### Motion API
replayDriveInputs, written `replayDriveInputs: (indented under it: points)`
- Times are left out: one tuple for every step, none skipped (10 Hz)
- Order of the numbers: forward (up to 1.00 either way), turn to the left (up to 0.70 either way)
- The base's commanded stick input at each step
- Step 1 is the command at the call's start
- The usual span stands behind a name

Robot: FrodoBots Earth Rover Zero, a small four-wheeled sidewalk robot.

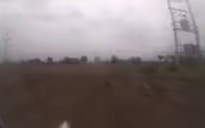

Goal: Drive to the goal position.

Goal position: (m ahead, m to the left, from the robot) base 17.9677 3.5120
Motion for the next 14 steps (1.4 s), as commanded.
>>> replayDriveInputs:
  points:
    - [0.70, 0.00]
    - [0.70, 0.00]
    - [0.70, 0.00]
    - [0.70, 0.00]
    - [0.70, 0.00]
    - [0.70, 0.00]
    - [0.70, 0.00]
    - [0.70, 0.00]
    - [0.70, 0.00]
    - [0.70, 0.00]
    - [0.70, 0.00]
    - [0.70, 0.00]
    - [0.70, 0.00]
    - [0.70, 0.00]
